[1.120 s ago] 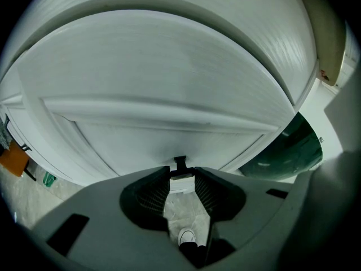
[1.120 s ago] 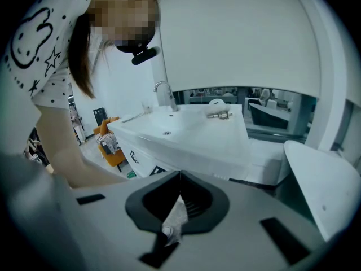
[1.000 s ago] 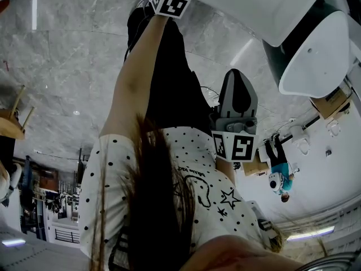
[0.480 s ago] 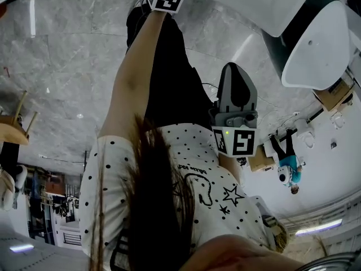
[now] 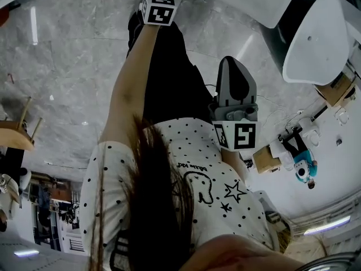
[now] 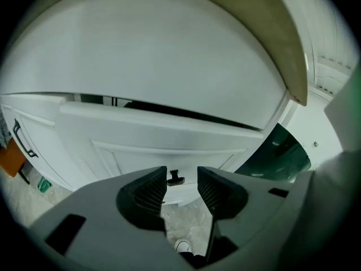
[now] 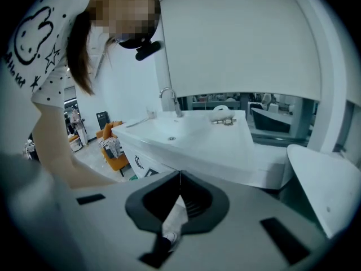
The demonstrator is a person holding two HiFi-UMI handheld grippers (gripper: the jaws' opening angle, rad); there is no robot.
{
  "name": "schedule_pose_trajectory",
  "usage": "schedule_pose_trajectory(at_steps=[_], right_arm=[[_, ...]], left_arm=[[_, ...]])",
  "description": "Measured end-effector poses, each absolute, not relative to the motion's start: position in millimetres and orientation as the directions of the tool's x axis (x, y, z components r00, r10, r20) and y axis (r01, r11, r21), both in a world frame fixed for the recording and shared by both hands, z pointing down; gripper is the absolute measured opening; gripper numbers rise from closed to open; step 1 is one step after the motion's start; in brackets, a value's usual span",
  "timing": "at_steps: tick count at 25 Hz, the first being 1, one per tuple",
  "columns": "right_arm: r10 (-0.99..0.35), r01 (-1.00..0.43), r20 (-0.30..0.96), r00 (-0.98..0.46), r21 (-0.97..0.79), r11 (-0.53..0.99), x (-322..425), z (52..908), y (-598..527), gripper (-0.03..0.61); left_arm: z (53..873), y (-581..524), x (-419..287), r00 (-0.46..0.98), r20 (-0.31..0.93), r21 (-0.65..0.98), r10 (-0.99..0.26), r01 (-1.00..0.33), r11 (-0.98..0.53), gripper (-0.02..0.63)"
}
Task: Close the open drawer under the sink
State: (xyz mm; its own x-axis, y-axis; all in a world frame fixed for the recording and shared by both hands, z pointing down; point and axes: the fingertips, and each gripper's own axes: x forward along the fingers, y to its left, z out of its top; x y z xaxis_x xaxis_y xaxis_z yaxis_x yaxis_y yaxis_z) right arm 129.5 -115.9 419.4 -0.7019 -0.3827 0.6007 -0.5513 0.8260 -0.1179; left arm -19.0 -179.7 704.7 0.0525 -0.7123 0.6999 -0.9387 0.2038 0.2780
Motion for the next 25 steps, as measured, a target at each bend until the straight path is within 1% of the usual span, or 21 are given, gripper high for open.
schedule_pose_trajectory(at_steps=[3,4,6,11,20,25], right_arm=[[-0.385,-0.552,0.585,-0.714,-0.131,0.823,124.4,412.6,-114.0,0.014],[-0.384,-0.553,0.581,-0.717,-0.139,0.822,122.8,409.9,-113.0,0.014],[-0.384,-0.554,0.571,-0.725,-0.152,0.819,119.5,404.5,-110.8,0.012],[-0.407,-0.557,0.539,-0.738,-0.145,0.818,108.7,393.1,-105.6,0.012],[-0.428,-0.591,0.538,-0.726,-0.171,0.788,111.3,379.8,-101.7,0.013],[-0.428,-0.603,0.544,-0.722,-0.192,0.774,107.4,378.0,-95.0,0.012]], left_arm=[[682.6,-175.1,-20.9,0.042,0.668,0.274,-0.743,-0.942,0.193,0.165],[674.3,-173.1,-22.7,0.028,0.659,0.264,-0.752,-0.944,0.196,0.146],[657.0,-167.7,-29.3,-0.019,0.638,0.233,-0.770,-0.948,0.216,0.056],[626.6,-149.5,-46.1,-0.080,0.604,0.208,-0.793,-0.944,0.254,0.006],[580.8,-122.7,-54.7,-0.105,0.584,0.183,-0.805,-0.949,0.256,0.005],[549.0,-113.6,-58.1,-0.110,0.559,0.195,-0.822,-0.946,0.258,0.005]])
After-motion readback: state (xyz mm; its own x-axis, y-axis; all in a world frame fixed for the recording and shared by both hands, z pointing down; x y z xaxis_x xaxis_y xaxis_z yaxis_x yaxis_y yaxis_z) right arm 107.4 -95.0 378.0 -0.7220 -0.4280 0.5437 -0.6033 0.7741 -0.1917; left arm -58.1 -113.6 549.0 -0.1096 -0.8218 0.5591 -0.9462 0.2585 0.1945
